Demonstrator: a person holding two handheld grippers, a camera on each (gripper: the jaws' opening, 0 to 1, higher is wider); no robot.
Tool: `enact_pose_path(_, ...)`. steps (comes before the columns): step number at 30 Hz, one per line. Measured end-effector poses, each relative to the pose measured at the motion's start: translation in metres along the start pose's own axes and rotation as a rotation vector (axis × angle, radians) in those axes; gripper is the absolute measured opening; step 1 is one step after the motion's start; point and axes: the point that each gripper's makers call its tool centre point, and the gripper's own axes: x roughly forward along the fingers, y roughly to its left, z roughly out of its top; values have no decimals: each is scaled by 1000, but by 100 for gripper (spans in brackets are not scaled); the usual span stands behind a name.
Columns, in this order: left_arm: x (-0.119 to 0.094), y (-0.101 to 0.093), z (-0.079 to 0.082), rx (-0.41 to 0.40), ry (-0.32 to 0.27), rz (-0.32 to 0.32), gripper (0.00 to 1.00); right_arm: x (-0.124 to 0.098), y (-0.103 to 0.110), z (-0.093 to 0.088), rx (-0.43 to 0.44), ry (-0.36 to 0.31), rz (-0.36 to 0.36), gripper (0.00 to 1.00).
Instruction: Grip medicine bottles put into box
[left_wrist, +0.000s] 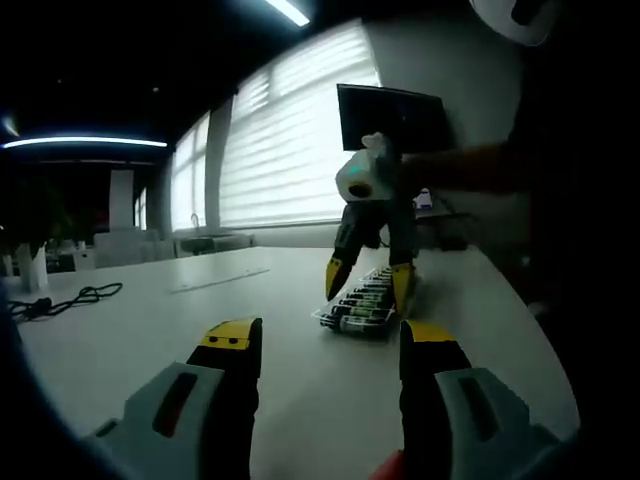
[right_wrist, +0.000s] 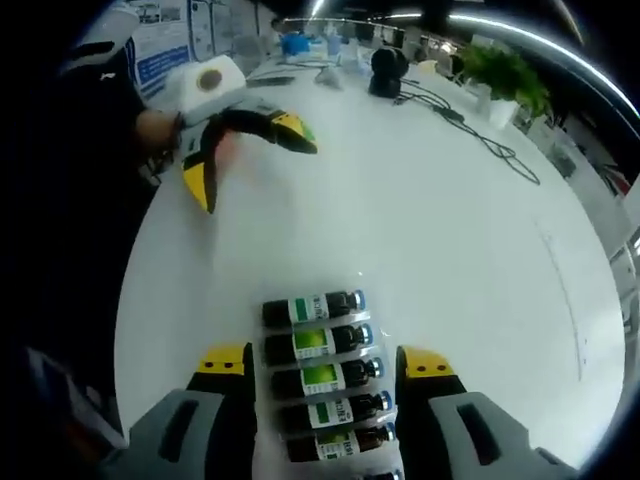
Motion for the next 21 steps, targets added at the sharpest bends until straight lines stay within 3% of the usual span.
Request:
enact_pose_path(8, 0, -1, 0, 4, 1, -1, 48, -9, -7, 1, 9, -32, -41, 57)
enact_pose_path(12, 0, 0, 1, 5, 0, 4, 48, -34, -18, 29, 124, -230, -88, 56)
enact_pose_path(14, 0, 1, 1, 2, -2, 6, 48, -48, -26, 37, 168, -337, -148, 56)
enact_pose_path(21, 0, 3, 0, -2, 6, 15, 50, -70, -25, 35, 298, -564, -281, 54)
